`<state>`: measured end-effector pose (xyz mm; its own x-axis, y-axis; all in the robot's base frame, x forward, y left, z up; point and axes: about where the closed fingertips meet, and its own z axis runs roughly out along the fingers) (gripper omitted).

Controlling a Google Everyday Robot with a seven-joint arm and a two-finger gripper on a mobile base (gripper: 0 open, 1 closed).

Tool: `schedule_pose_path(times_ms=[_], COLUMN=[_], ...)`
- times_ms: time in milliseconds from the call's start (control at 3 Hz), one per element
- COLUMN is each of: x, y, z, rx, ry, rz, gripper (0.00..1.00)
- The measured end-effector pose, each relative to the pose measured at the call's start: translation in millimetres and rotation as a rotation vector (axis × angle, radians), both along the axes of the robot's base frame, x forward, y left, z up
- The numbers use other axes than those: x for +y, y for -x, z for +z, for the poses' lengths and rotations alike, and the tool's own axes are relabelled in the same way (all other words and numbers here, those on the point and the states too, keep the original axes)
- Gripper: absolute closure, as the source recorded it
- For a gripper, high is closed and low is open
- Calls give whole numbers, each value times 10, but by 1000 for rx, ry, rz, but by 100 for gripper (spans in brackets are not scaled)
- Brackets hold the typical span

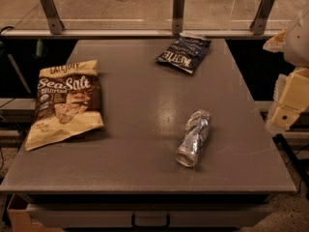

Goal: Move blue chip bag near redbull can

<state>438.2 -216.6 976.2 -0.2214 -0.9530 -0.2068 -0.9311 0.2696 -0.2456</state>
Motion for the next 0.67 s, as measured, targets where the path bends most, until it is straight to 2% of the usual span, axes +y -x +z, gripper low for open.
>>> schedule_pose_path(times_ms=[333,667], x=[90,370], y=[-57,-496], z=[-3,-74], rx=[-13,-58], ry=[-11,-72], rz=[11,50], gripper=[0,0])
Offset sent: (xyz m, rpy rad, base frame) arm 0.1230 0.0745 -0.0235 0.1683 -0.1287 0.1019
